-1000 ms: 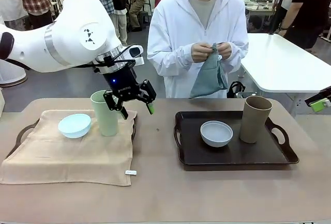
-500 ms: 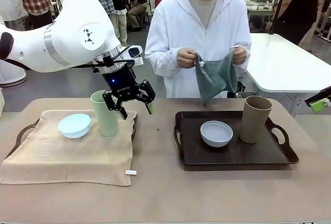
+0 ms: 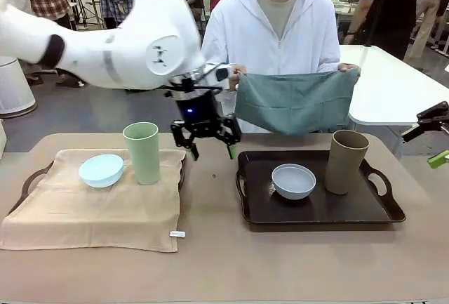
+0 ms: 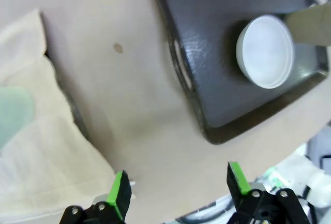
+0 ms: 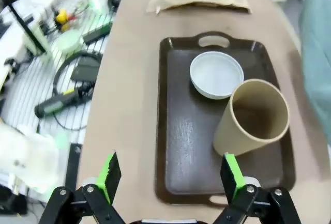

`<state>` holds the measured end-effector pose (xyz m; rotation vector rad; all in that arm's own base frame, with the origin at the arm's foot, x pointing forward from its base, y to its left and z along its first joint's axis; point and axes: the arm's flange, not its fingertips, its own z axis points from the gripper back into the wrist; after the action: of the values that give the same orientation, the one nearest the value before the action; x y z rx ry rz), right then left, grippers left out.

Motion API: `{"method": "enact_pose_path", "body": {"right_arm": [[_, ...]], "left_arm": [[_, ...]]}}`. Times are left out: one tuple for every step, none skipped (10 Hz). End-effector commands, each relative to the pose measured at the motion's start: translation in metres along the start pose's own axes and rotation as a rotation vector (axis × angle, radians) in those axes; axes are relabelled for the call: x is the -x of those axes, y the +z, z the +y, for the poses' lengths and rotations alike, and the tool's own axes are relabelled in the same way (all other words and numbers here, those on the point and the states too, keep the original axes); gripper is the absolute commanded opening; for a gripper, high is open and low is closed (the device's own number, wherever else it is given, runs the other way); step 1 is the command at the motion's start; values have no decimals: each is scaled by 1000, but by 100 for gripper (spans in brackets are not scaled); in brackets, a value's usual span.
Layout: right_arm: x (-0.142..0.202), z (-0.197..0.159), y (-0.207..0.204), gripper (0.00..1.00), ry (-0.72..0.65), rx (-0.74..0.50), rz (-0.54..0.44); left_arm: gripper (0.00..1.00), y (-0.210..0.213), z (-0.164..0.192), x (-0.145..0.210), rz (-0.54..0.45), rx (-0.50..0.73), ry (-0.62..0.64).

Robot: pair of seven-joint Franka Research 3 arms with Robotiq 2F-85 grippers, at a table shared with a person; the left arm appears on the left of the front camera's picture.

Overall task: Set up a tray with a mat and arrange the tableware.
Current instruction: Pick up the Picnic Bowl and Reusable plastic cup from the Handle tray in front of the human's position and hold them in the air.

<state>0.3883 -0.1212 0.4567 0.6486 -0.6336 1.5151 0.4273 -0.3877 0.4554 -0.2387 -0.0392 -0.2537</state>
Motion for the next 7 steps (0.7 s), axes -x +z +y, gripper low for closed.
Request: {"method": "enact_pose_path", "body": {"right_arm": [[14,-21,-5,100,97,-39,10],[16,-29,-14,100,89,-63,39],[15,-34,-20,100,73,-58,54],[15,-40,-27,100,23,-30,75],[17,-45,-29,100,-15,-13,84],[20,-47,-29,100,-49,9,99],[25,-50,-29,100,-78,20,104]], "left_arm": [[97,-12,-31,-29,15,-82,15],[97,-21,-47,-35,16,-105,12],[97,-33,-64,-39,11,-118,0],[97,-46,-79,-41,-1,-144,-27],[97,-56,-89,-43,-8,-159,-47],[97,-63,-94,-42,-11,-163,-62],[97,-70,-97,-44,-12,-162,-74]]}}
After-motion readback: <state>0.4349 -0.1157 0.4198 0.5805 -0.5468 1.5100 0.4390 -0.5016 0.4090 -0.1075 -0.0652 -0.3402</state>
